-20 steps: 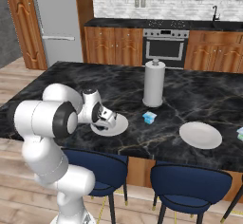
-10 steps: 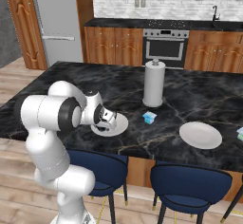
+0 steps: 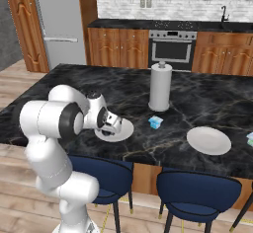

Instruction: Place two yogurt containers on each plate.

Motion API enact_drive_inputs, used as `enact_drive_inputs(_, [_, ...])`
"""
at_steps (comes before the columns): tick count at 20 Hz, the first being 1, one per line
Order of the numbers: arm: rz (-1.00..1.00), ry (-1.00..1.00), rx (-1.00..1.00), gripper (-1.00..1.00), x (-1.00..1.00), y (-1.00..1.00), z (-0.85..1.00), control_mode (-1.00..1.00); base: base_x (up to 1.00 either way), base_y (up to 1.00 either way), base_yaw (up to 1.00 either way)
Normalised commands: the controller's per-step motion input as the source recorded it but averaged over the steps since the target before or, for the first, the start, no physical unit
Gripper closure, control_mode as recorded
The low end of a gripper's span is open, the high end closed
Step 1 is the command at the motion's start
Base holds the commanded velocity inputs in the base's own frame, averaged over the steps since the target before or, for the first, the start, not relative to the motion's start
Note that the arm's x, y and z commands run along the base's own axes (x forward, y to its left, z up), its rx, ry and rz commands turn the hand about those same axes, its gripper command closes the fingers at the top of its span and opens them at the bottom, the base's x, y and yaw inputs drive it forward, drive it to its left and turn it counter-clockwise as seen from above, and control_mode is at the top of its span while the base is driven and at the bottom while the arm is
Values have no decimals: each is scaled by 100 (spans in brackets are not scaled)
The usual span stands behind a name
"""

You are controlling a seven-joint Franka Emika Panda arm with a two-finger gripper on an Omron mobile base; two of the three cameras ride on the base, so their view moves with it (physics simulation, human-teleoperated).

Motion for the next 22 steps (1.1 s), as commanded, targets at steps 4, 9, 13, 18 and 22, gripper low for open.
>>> enact_drive_inputs(4, [0,-12,0,-100,-37,0,71,-100,0,0,0])
enact_drive_inputs(9, [-1,-16,2,-100,-64,0,71,-100,0,0,0])
enact_drive_inputs(13, [0,-10,7,-100,-68,1,95,-100,0,0,0])
enact_drive_inputs(18, [2,0,4,-100,-58,6,90,-100,0,0,0])
enact_drive_inputs(22, [0,0,-1,-100,-36,18,80,-100,0,0,0])
